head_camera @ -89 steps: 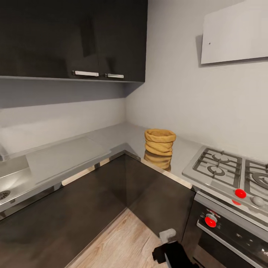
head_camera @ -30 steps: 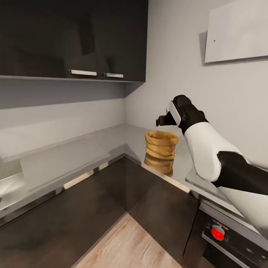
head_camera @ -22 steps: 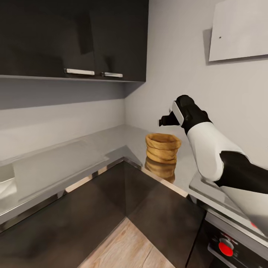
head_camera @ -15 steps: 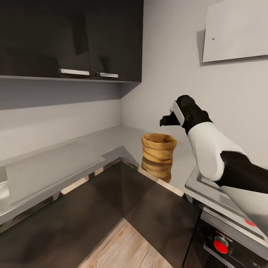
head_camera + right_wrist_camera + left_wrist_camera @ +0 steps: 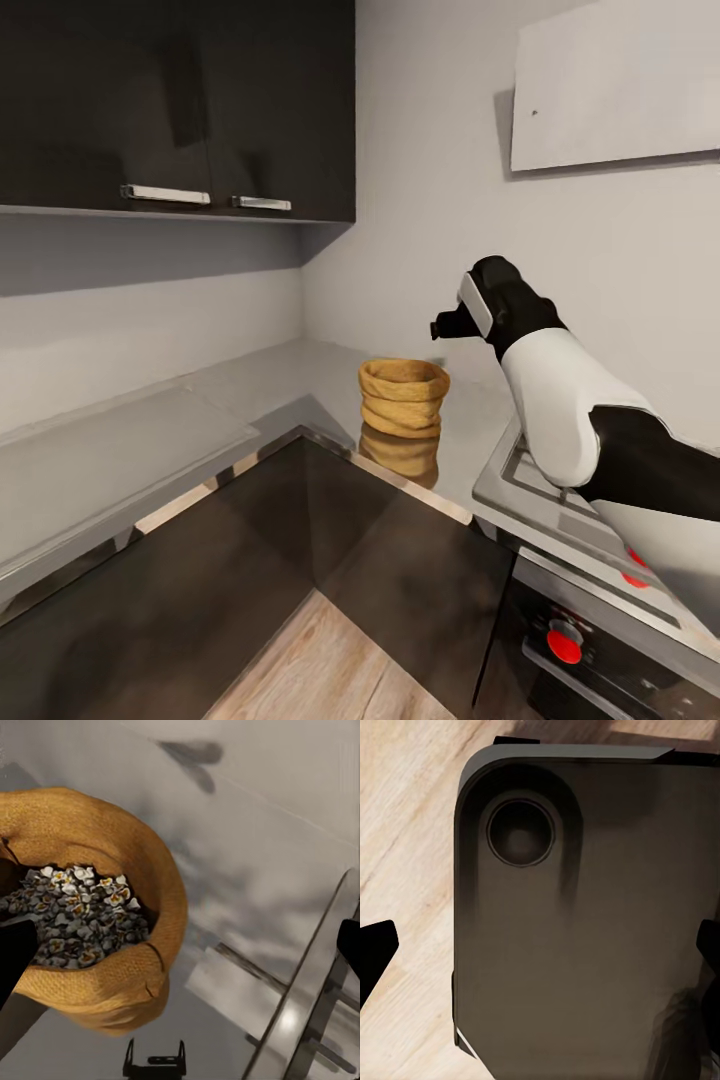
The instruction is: In the kitchen, take the popcorn bag from the countertop, put it into the microwave, and heat it until the popcorn is cooked so the cooked popcorn ends up inside the bag.
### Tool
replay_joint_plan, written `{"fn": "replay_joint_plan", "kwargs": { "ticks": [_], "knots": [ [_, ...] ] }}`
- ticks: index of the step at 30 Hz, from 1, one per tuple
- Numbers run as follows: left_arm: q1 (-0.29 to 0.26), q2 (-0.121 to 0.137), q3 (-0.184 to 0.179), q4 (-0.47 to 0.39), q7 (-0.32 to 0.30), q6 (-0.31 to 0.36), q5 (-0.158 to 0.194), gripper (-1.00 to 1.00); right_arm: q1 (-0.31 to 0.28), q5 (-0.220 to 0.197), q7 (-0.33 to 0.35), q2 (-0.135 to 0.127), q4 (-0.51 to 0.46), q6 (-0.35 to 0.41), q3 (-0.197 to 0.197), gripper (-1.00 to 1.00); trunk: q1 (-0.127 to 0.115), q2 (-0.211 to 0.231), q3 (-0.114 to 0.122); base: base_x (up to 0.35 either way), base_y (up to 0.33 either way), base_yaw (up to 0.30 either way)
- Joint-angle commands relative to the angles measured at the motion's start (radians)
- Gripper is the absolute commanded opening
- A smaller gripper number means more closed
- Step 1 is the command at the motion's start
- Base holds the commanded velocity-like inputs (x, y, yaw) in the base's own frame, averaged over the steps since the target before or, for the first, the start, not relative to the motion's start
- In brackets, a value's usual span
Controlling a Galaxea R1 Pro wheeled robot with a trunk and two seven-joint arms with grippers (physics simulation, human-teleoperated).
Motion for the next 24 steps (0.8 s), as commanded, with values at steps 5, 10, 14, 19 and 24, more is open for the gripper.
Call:
{"fn": "replay_joint_plan", "kwargs": {
  "ticks": [5, 10, 14, 19, 24],
  "knots": [
    [0.0, -0.003, 0.002, -0.005, 0.0, -0.001, 0.006, 1.0, 0.006, 0.005, 0.01, -0.001, 0.028, -0.003, -0.014, 1.0, 0.0, -0.001, -0.001, 0.0, 0.0, -0.002],
    [0.0, -0.003, 0.004, -0.008, -0.002, 0.0, 0.006, 1.0, 0.035, 0.008, 0.002, 0.005, 0.028, -0.001, -0.016, 1.0, 0.0, -0.001, -0.001, 0.0, 0.0, 0.0],
    [0.0, -0.007, 0.005, -0.008, -0.001, 0.0, 0.006, 1.0, 0.057, 0.008, 0.001, -0.001, 0.027, 0.003, -0.016, 1.0, 0.0, -0.001, -0.001, 0.0, 0.0, 0.0],
    [0.0, -0.008, 0.005, -0.008, 0.004, 0.0, 0.006, 1.0, 0.066, 0.008, 0.001, -0.001, 0.027, 0.003, -0.015, 1.0, 0.0, -0.001, -0.001, 0.0, 0.0, 0.0],
    [0.0, -0.008, 0.005, -0.008, 0.005, 0.0, 0.006, 1.0, 0.067, 0.009, 0.001, -0.001, 0.027, 0.003, -0.016, 1.0, 0.0, -0.001, -0.001, 0.0, 0.0, 0.0]
  ]
}}
